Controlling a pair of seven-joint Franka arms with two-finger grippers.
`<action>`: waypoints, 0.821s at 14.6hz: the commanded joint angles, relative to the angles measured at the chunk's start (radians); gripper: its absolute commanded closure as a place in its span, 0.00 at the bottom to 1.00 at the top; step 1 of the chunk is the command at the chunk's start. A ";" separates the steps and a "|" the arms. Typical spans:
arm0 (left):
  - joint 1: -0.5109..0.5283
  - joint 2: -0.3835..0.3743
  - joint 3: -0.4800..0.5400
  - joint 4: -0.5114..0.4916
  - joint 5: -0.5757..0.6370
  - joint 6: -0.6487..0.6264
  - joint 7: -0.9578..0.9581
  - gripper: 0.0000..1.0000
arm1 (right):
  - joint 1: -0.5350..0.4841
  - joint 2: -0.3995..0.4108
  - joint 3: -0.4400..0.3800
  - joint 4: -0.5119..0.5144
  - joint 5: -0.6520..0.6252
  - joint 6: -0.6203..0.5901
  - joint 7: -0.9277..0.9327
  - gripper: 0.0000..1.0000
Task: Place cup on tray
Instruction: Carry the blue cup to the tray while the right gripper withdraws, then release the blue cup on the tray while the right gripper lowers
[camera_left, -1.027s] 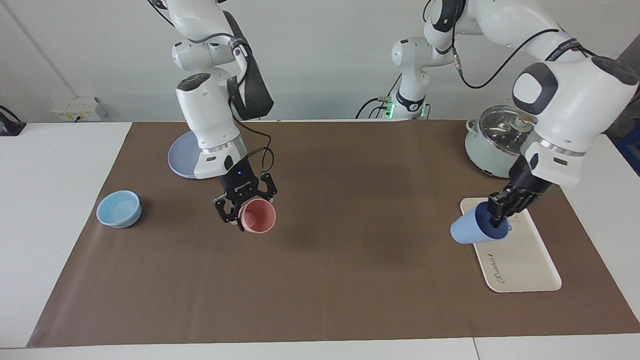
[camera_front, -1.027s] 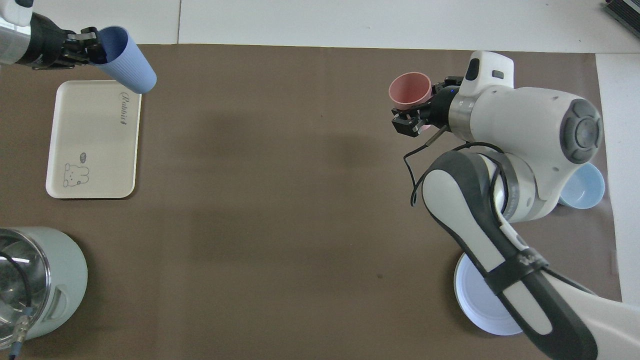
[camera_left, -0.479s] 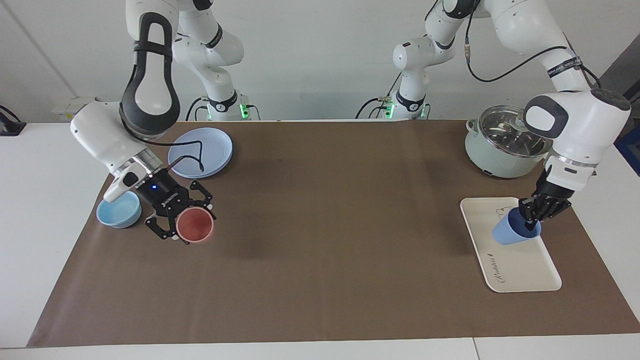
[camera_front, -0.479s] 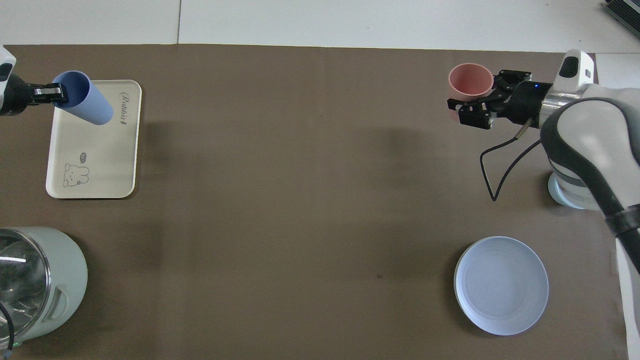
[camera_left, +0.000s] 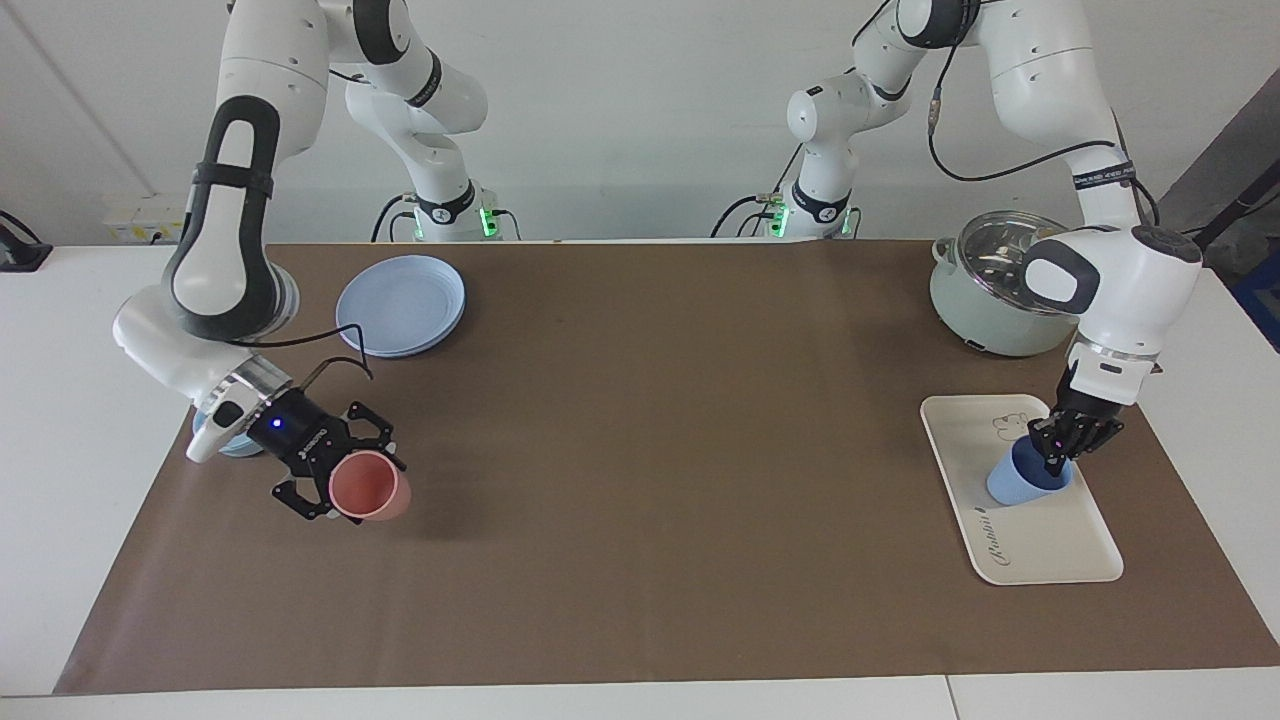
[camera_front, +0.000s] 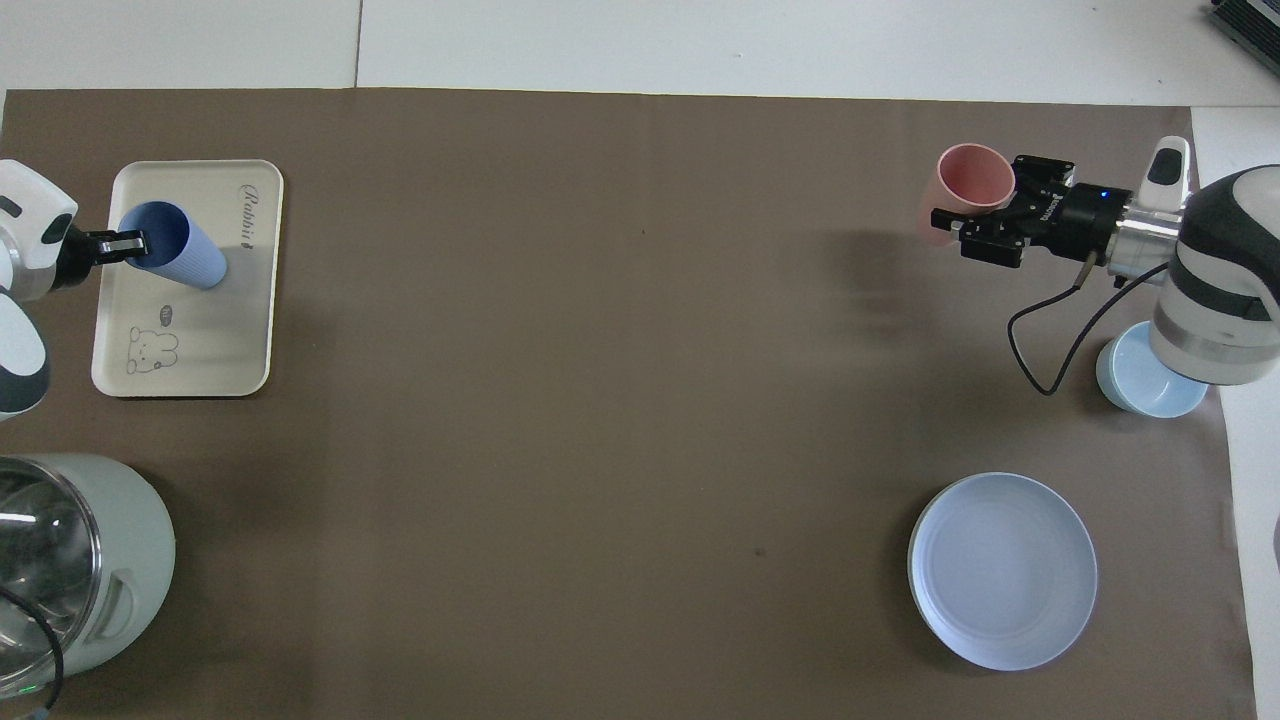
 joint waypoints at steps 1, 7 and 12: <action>-0.002 -0.003 -0.007 0.020 -0.064 0.008 0.010 0.01 | -0.044 0.083 0.016 0.078 0.036 -0.075 -0.094 1.00; -0.028 0.014 -0.002 0.259 -0.054 -0.338 -0.009 0.00 | -0.070 0.086 0.016 0.017 0.073 -0.114 -0.321 1.00; -0.105 -0.046 -0.007 0.393 0.113 -0.656 -0.160 0.00 | -0.095 0.078 0.016 -0.032 0.105 -0.120 -0.405 1.00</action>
